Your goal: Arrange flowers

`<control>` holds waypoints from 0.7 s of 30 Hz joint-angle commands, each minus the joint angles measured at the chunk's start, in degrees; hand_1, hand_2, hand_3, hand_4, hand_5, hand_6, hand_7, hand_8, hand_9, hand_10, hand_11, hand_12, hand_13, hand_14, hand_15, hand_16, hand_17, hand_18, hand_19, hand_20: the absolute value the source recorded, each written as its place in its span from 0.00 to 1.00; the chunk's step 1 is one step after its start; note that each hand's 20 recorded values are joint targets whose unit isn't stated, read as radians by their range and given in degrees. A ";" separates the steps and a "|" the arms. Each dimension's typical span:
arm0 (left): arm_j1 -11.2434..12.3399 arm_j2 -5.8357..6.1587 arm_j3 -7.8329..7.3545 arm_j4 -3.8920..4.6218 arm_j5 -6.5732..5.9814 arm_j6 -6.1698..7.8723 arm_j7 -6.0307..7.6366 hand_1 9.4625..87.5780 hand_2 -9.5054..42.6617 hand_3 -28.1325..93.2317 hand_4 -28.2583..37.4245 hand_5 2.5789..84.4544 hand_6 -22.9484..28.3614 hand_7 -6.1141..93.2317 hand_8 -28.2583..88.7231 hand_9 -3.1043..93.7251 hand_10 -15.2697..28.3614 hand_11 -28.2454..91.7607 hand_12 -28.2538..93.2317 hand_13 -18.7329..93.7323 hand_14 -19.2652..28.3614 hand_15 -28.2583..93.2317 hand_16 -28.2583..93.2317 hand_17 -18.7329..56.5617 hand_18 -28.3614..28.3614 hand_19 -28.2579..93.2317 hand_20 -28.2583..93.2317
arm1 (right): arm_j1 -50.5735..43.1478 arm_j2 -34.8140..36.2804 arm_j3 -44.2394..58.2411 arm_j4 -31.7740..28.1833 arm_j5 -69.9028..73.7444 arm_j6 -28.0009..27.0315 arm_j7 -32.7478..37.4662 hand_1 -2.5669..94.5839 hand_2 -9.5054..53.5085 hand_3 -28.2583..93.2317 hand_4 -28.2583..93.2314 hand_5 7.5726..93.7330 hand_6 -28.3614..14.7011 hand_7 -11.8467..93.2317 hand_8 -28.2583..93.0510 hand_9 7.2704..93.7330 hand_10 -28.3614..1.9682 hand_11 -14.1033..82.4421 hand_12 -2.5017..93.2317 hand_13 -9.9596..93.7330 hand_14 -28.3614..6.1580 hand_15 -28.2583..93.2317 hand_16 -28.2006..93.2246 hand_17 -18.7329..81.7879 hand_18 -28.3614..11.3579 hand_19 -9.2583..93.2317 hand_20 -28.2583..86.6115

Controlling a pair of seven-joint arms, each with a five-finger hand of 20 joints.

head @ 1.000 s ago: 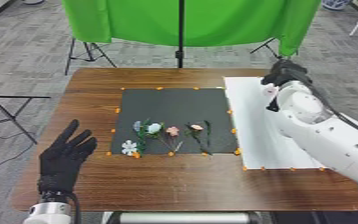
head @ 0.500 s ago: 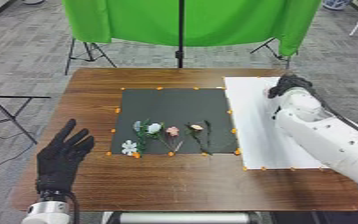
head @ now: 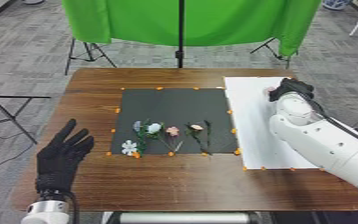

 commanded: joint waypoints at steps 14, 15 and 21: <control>-2.00 -1.67 -0.39 1.06 2.15 -2.74 -3.30 0.16 0.32 0.91 0.01 0.40 0.61 0.14 0.17 0.40 0.83 0.44 0.32 0.37 1.00 0.74 0.14 0.20 1.00 0.65 0.59 | 0.73 -0.71 -2.01 0.11 -2.52 -6.77 -6.10 0.40 0.00 0.89 0.00 0.40 0.82 0.28 0.11 0.52 0.48 0.36 0.17 0.61 0.54 0.85 0.32 0.37 0.12 0.85 0.61; -2.11 -1.47 -0.26 1.06 1.96 -2.56 -3.11 0.16 0.32 0.91 0.01 0.40 0.61 0.14 0.17 0.40 0.83 0.44 0.32 0.37 1.00 0.74 0.14 0.20 1.00 0.65 0.59 | 1.00 -0.70 -2.56 0.41 -2.43 -6.32 -5.66 0.42 0.00 0.89 0.00 0.44 0.83 0.28 0.10 0.55 0.53 0.35 0.17 0.63 0.55 0.84 0.32 0.37 0.12 0.85 0.61; -1.67 -1.22 -0.07 0.99 1.44 -2.12 -1.71 0.16 0.32 0.91 0.01 0.40 0.61 0.14 0.17 0.40 0.83 0.44 0.32 0.37 1.00 0.74 0.14 0.20 1.00 0.65 0.59 | 1.31 -0.23 -5.09 1.04 -5.52 -1.17 -6.96 0.55 0.00 0.77 0.00 0.77 0.82 0.26 0.18 0.80 0.72 0.29 0.26 0.75 0.68 0.77 0.39 0.43 0.18 0.85 0.60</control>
